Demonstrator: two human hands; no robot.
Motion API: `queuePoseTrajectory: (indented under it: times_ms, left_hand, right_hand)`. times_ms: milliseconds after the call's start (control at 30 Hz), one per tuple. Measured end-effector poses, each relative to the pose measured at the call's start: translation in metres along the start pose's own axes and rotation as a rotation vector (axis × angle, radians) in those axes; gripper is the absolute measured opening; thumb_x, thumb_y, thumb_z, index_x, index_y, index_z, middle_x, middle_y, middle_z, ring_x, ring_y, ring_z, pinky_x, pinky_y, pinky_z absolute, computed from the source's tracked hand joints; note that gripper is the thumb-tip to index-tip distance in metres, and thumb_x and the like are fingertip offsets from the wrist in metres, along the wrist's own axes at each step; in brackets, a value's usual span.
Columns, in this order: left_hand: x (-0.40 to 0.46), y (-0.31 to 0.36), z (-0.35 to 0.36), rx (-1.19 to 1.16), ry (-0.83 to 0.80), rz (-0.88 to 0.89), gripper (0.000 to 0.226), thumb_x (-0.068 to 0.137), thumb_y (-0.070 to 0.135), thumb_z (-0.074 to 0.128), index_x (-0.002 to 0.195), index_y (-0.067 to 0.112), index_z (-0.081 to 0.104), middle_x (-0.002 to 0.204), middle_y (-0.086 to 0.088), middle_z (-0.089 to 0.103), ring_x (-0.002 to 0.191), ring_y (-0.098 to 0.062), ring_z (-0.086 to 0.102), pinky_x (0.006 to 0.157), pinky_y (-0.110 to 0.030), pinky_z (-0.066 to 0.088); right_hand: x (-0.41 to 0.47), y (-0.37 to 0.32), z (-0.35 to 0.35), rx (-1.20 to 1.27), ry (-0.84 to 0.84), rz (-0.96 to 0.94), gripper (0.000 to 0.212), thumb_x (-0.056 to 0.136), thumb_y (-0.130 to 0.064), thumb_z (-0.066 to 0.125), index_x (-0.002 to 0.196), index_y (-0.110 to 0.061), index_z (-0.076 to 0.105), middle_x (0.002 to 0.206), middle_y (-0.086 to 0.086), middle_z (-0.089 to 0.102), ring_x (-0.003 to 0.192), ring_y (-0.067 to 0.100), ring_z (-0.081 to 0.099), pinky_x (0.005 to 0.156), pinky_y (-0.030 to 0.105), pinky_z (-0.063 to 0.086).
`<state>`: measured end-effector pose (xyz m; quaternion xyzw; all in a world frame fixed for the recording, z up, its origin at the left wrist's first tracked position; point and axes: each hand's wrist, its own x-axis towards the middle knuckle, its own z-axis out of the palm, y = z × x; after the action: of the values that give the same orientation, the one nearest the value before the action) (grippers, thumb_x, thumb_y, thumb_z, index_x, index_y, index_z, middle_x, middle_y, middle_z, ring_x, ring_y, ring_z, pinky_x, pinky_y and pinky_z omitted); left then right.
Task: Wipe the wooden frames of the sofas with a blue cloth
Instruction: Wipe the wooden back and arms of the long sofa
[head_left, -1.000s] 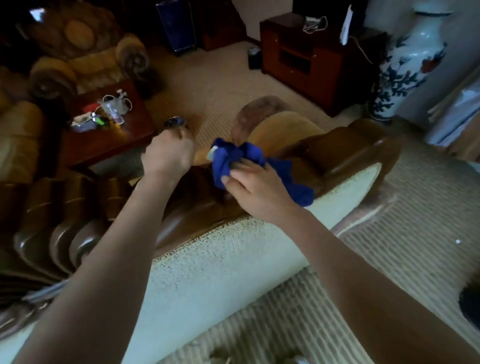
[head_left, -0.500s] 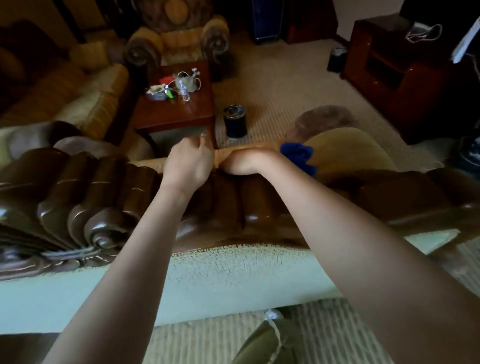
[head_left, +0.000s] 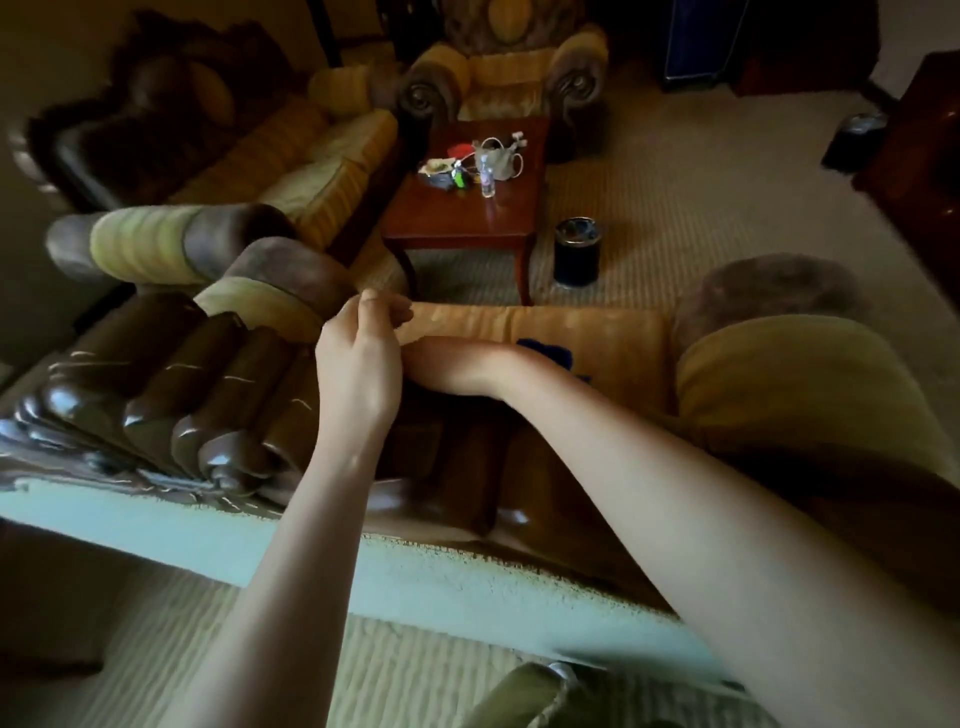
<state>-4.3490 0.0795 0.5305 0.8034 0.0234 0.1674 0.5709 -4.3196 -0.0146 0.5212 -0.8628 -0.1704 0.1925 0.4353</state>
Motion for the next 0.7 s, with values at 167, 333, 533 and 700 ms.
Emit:
queuePoseTrajectory:
  times_ms: [167,333,533,700]
  left_hand:
    - [-0.015,0.006,-0.009,0.073,0.175,0.109,0.035,0.102,0.021,0.032,0.088,0.023,0.064,0.089,0.009,0.065,0.092,-0.012,0.061,0.08,-0.022,0.046]
    - [-0.04,-0.001,-0.015,0.148,0.418,0.181,0.035,0.1,0.022,0.031,0.084,0.025,0.062,0.087,0.003,0.064,0.085,-0.011,0.06,0.078,-0.025,0.046]
    - [-0.057,-0.008,0.015,0.31,0.745,0.14,0.039,0.095,0.025,0.031,0.086,0.007,0.065,0.09,0.0,0.063,0.087,-0.011,0.057,0.081,-0.024,0.042]
    - [-0.051,-0.004,0.02,0.485,0.786,0.033,0.03,0.092,0.016,0.036,0.091,0.003,0.062,0.091,-0.004,0.059,0.09,-0.02,0.054,0.081,-0.026,0.039]
  right_hand:
    - [-0.007,0.026,-0.01,-0.039,-0.192,0.023,0.039,0.102,-0.034,0.031,0.124,-0.016,0.058,0.121,0.004,0.06,0.106,0.017,0.056,0.097,0.032,0.042]
    - [-0.015,0.038,-0.005,-0.032,-0.1,-0.222,0.045,0.088,-0.056,0.025,0.098,-0.031,0.062,0.11,-0.001,0.062,0.104,0.024,0.056,0.096,0.053,0.038]
    - [-0.01,0.032,-0.009,0.232,-0.171,-0.272,0.052,0.083,-0.057,0.035,0.122,-0.033,0.059,0.123,-0.004,0.062,0.12,0.016,0.053,0.105,0.046,0.038]
    - [0.017,0.016,-0.008,0.247,-0.368,-0.306,0.043,0.101,-0.031,0.035,0.137,-0.009,0.046,0.142,0.01,0.045,0.133,0.022,0.039,0.114,0.035,0.024]
